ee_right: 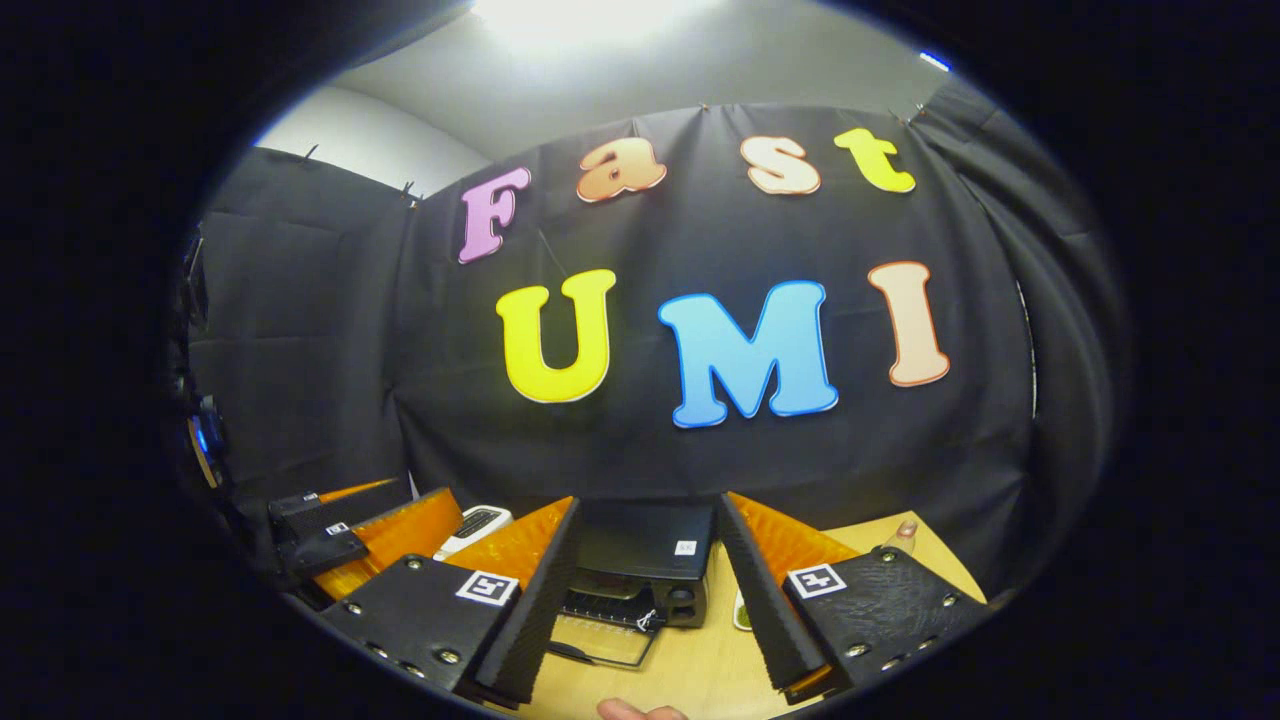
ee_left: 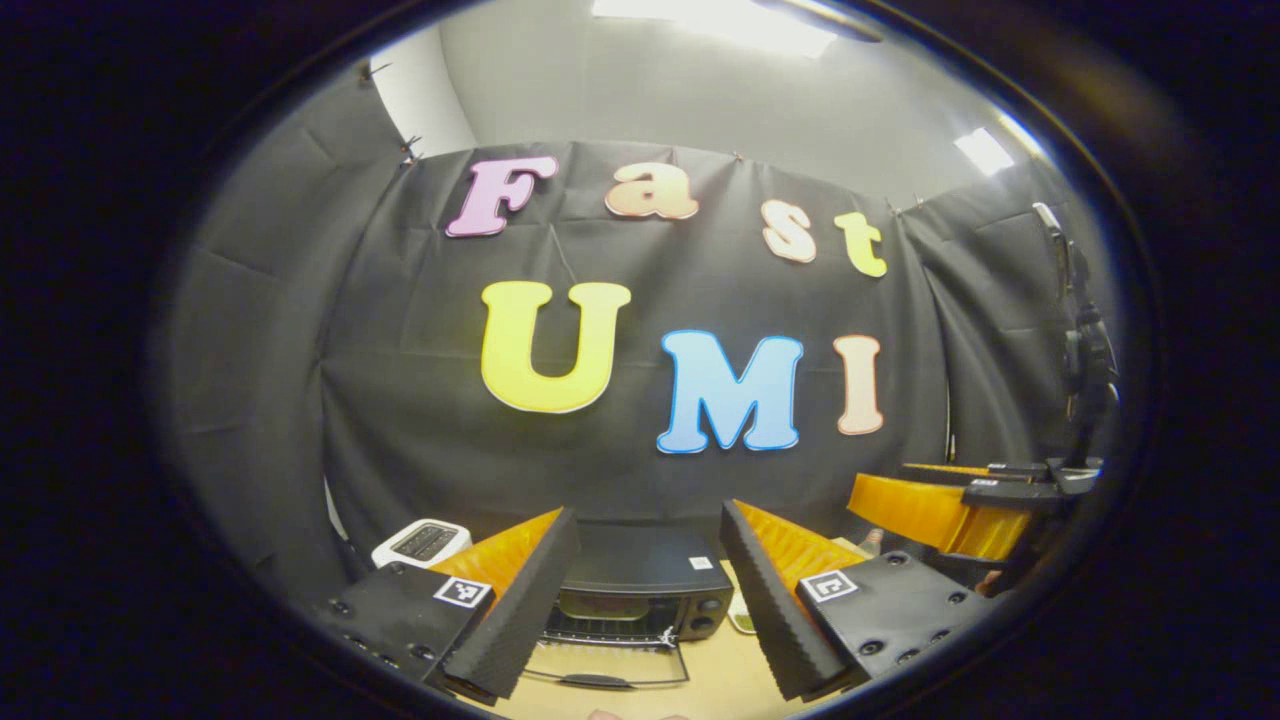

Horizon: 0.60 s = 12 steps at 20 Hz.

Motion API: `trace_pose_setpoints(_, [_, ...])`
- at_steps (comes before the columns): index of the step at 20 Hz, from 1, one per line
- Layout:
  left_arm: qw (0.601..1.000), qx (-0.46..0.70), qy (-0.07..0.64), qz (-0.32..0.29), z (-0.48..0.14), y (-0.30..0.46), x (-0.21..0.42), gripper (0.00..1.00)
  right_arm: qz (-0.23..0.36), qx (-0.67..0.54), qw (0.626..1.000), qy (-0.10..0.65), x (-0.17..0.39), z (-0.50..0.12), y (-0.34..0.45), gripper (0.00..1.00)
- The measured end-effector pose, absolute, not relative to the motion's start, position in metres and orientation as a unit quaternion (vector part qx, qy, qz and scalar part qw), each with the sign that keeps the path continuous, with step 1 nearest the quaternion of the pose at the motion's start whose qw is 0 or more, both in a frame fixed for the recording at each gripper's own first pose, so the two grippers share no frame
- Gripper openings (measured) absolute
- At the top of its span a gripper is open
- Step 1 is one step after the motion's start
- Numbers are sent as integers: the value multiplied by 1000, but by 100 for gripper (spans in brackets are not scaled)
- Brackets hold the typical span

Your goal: Open the electric oven with the left hand, put the food in, and close the electric oven.

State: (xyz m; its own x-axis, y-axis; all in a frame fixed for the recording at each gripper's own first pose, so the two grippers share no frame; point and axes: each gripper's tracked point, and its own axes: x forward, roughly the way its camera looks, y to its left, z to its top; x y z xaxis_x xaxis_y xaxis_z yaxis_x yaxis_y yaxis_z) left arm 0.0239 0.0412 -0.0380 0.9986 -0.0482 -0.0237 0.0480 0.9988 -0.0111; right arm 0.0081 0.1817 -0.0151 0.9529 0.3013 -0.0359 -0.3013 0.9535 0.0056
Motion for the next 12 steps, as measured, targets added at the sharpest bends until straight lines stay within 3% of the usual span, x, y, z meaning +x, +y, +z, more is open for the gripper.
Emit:
trace_pose_setpoints(2, [999, 0, 35, -10, -60, 43, 28, 100, 142, 5, 990, 11, 6, -7, 165, 84])
trace_pose_setpoints(3, [999, -1, 53, -3, -76, 46, 32, 94, 146, 15, 989, 19, 5, -9, 165, 86])
trace_pose_setpoints(5, [995, -13, 98, -8, -118, 41, 35, 100, 145, 34, 988, 29, 6, -9, 154, 87])
trace_pose_setpoints(11, [958, -25, 284, -20, -263, 48, 35, 96, 105, 46, 992, 46, 15, -19, 114, 86])
trace_pose_setpoints(12, [950, -29, 310, -19, -284, 53, 35, 100, 97, 51, 993, 54, 16, -23, 110, 86])
